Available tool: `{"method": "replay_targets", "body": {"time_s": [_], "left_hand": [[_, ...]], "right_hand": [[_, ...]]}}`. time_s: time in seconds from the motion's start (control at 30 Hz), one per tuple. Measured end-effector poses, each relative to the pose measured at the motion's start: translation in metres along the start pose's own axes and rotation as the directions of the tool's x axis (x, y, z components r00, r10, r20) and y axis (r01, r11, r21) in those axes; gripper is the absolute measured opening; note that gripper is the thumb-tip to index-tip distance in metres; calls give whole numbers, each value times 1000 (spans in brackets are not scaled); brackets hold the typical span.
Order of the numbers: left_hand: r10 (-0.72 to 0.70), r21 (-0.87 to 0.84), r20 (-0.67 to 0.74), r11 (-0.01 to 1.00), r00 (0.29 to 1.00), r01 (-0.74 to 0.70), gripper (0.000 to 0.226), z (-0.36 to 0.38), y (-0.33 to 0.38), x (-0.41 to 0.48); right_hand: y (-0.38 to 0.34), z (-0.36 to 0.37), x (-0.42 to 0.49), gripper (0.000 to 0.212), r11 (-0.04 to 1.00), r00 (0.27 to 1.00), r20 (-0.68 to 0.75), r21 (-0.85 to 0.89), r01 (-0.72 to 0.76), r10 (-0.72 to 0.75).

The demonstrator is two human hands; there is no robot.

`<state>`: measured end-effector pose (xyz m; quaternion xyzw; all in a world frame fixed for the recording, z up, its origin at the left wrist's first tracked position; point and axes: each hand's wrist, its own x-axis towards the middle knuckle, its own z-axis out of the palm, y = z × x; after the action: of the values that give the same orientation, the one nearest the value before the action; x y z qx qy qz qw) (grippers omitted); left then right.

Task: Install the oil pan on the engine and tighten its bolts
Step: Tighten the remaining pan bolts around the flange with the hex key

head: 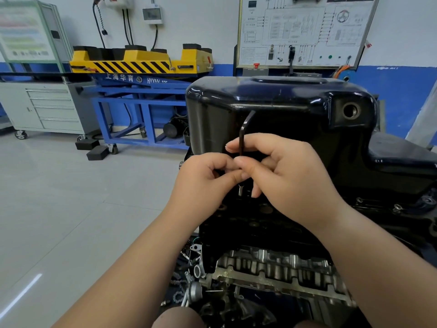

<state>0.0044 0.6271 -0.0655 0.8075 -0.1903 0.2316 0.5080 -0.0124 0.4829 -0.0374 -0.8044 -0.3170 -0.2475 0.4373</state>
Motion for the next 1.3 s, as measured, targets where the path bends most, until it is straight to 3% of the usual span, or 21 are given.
{"method": "replay_targets", "body": {"time_s": [0.13, 0.23, 0.3, 0.4, 0.53, 0.7, 0.8, 0.9, 1.0, 1.17, 1.3], "left_hand": [[26, 82, 62, 996, 998, -31, 13, -5, 2, 2], [20, 43, 24, 999, 1000, -21, 20, -3, 4, 0], [25, 14, -13, 1000, 1000, -25, 25, -2, 4, -1], [13, 2, -26, 1000, 1000, -13, 19, -1, 4, -1], [-14, -36, 33, 999, 999, 15, 9, -6, 5, 1], [1, -40, 29, 999, 1000, 1, 6, -4, 6, -1], [17, -63, -18, 998, 1000, -18, 11, -2, 5, -2], [12, -69, -9, 998, 1000, -12, 8, -2, 5, -2], [3, -79, 21, 997, 1000, -1, 13, -5, 7, -1], [-10, -80, 20, 997, 1000, 12, 13, -2, 7, -2], [-41, -65, -16, 997, 999, 40, 18, 0, 3, -3]], "right_hand": [[-1, -2, 3, 16, 998, 999, -39, 56, -18, 20], [0, 0, 4, 7, 1000, 993, -116, 2, -16, 16], [0, 2, 4, 12, 999, 990, -139, -29, -13, 9], [0, 2, 3, 6, 998, 995, -105, -55, -9, 3], [-2, -2, 1, 21, 999, 1000, -1, 29, -23, 23], [-1, -2, 4, 7, 998, 993, -109, 46, -35, 40], [1, 2, 3, 14, 999, 986, -158, 10, -46, 47], [0, 2, 0, 11, 999, 994, -109, -39, -35, 31], [0, -1, -1, 21, 1000, 1000, -26, 9, -17, 17], [0, -1, 1, 10, 991, 991, -106, 116, -66, 79], [0, 1, 0, 9, 993, 990, -100, 79, -87, 95]]}}
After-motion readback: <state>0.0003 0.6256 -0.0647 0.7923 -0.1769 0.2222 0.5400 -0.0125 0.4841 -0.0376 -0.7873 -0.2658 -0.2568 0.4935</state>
